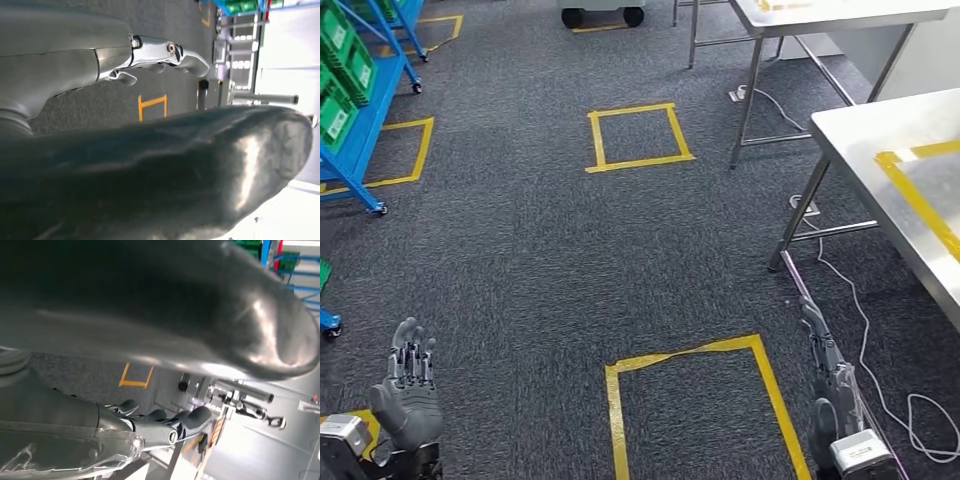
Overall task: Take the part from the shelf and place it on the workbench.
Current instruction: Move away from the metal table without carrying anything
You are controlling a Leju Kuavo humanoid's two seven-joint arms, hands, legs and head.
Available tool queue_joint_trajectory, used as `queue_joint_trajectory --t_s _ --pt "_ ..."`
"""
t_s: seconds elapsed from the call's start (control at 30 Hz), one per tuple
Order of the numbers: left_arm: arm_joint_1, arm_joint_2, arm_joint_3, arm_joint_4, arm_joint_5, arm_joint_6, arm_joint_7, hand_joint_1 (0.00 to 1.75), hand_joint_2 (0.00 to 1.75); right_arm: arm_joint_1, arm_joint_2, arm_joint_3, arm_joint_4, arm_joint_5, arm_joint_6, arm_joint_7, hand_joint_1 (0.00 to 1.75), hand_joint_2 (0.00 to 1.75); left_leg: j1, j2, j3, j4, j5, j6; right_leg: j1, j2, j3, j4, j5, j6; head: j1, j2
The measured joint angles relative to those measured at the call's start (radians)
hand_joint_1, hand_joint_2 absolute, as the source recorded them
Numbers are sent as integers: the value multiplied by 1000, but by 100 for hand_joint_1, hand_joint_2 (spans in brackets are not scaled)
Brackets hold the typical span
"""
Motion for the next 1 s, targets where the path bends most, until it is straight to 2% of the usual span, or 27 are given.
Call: queue_joint_trajectory --t_s 0.03,0.07,0.1,0.13,0.17,0.23,0.27,0.3,0.37,0.4,0.43,0.5,0.53,0.57,0.6,0.63,0.67,0.73,0.77,0.8,0.83,0.87,0.9,0.93,1.0 --pt "0 3 -4 2 1 0 0 0 0 1 0 -1 0 -1 0 0 0 0 0 13 -29 66 -30 -2 1 -15 -3 0 1 -1 0 0" --pt "1 6 -6 4 2 0 0 0 0 2 0 -2 1 -3 1 0 0 0 0 22 -48 112 -45 -4 1 -31 -5 0 1 -1 0 0" --pt "2 9 -8 7 2 1 -1 0 0 2 0 -3 1 -4 2 1 0 0 1 27 -50 125 -41 -5 2 -46 -6 0 1 -1 0 0" --pt "3 11 -8 11 1 2 -1 0 0 2 0 -4 1 -7 4 2 0 0 1 33 -31 98 -20 -5 2 -60 -7 0 1 -1 -1 0" --pt "4 12 -8 14 0 3 -1 0 0 2 0 -6 1 -11 6 4 0 0 1 43 5 39 11 -4 2 -72 -6 0 1 0 -1 0" --pt "4 13 -8 19 5 1 1 0 0 3 0 -10 1 -24 10 11 0 0 -3 91 83 -97 57 2 7 -95 -5 3 -1 6 0 0" --pt "4 12 -6 21 22 -6 5 0 0 4 0 -14 1 -37 11 16 0 0 -5 107 105 -140 67 8 10 -106 -4 5 -3 11 1 0" --pt "4 12 -2 26 53 -22 13 0 0 6 1 -17 2 -55 10 22 0 0 -8 115 113 -161 70 14 13 -117 -4 5 -4 15 1 0" --pt "3 8 16 38 138 -63 36 0 0 19 1 -26 7 -99 -8 31 0 0 -9 89 108 -165 75 28 13 -137 -2 4 -6 24 2 0" --pt "3 4 31 44 178 -83 48 0 0 29 1 -33 12 -118 -27 35 0 0 -7 77 107 -166 77 34 11 -126 -4 11 -15 30 2 0" --pt "2 0 47 49 209 -98 61 0 0 41 1 -41 20 -131 -53 42 0 0 -5 65 106 -168 80 40 8 -100 -13 34 -33 36 3 0" --pt "-1 -14 79 57 254 -125 91 0 0 66 1 -65 49 -150 -108 81 0 0 0 40 103 -169 85 48 4 -30 -61 144 -94 44 6 0" --pt "-3 -23 95 61 267 -133 107 0 0 80 1 -80 72 -160 -131 112 0 0 0 27 101 -169 86 50 4 -12 -96 218 -126 45 7 0" --pt "-5 -33 112 64 275 -136 120 0 0 93 2 -95 96 -170 -144 143 0 0 0 14 100 -169 88 50 4 -6 -126 279 -147 44 7 0" --pt "-6 -43 132 66 275 -129 134 0 0 106 3 -112 126 -180 -148 171 0 0 0 0 99 -169 89 50 4 -4 -145 311 -150 43 7 0" --pt "-8 -56 160 67 267 -112 150 0 0 118 7 -132 160 -187 -144 194 0 0 -1 -14 98 -169 90 49 4 -2 -143 301 -133 41 7 0" --pt "-11 -69 190 67 254 -89 170 0 0 129 14 -155 194 -190 -132 210 0 0 0 -28 99 -169 92 47 2 3 -121 251 -100 40 7 0" --pt "-13 -97 262 68 219 -49 220 0 0 150 34 -206 267 -183 -96 231 0 0 0 -53 98 -167 93 40 -6 45 -51 103 -34 41 7 0" --pt "-12 -106 297 70 202 -42 244 0 0 157 48 -231 303 -171 -74 236 0 0 0 -64 95 -166 95 36 -9 63 -25 50 -17 40 7 0" --pt "-10 -114 331 76 185 -44 265 0 0 163 62 -257 337 -156 -51 239 0 0 -1 -72 92 -165 97 31 -10 75 -11 22 -12 38 6 0" --pt "-5 -120 368 88 163 -49 280 0 0 168 79 -284 373 -136 -26 241 0 0 -1 -81 89 -165 99 26 -8 74 -8 18 -14 33 5 0" --pt "4 -126 398 104 138 -54 288 0 0 172 97 -311 406 -113 -1 240 0 0 2 -89 86 -166 102 21 -6 63 -8 19 -11 26 5 0" --pt "16 -133 423 122 104 -58 290 0 0 175 114 -336 436 -87 22 239 0 0 3 -85 84 -164 101 16 -5 53 -8 20 -9 19 4 0" --pt "29 -138 441 140 62 -58 292 0 0 176 132 -362 466 -57 44 237 0 0 2 -66 77 -151 89 13 -4 42 -9 19 -6 12 3 0" --pt "44 -149 454 175 -30 -50 304 0 0 175 162 -403 526 -1 76 234 0 0 -2 -8 39 -67 29 8 -1 15 -12 17 -1 1 -1 0"
